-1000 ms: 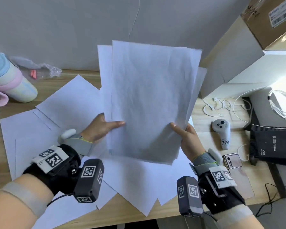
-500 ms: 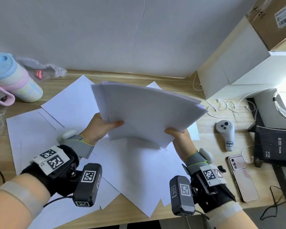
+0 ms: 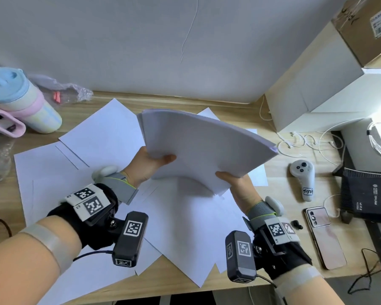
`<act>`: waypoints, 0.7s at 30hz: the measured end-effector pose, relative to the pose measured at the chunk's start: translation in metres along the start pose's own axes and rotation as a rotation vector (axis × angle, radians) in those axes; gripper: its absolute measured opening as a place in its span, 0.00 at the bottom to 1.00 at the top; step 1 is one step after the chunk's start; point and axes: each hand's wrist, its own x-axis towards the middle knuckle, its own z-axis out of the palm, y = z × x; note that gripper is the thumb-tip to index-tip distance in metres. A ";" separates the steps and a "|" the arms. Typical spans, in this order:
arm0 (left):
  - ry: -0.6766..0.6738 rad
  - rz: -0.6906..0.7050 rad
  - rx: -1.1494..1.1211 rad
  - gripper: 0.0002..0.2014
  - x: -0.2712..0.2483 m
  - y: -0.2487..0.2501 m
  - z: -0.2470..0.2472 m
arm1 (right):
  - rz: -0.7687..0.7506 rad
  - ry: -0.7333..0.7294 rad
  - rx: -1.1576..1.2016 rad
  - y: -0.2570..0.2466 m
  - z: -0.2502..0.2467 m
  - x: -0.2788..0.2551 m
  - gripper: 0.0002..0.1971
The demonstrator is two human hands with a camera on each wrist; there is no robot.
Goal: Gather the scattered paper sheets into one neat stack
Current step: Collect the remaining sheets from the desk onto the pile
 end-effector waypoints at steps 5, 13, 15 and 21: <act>0.049 -0.046 -0.010 0.09 0.003 0.002 0.000 | 0.018 0.036 -0.178 0.006 0.004 -0.001 0.08; 0.080 -0.242 -0.094 0.09 0.009 -0.007 -0.023 | 0.169 0.178 -0.128 0.022 -0.011 0.002 0.09; 0.256 -0.352 -0.139 0.06 0.007 -0.028 -0.037 | 0.266 0.215 -0.137 0.037 -0.022 0.000 0.09; 0.429 -0.640 0.220 0.10 -0.001 -0.086 -0.080 | 0.445 0.274 -0.317 0.064 -0.044 -0.012 0.10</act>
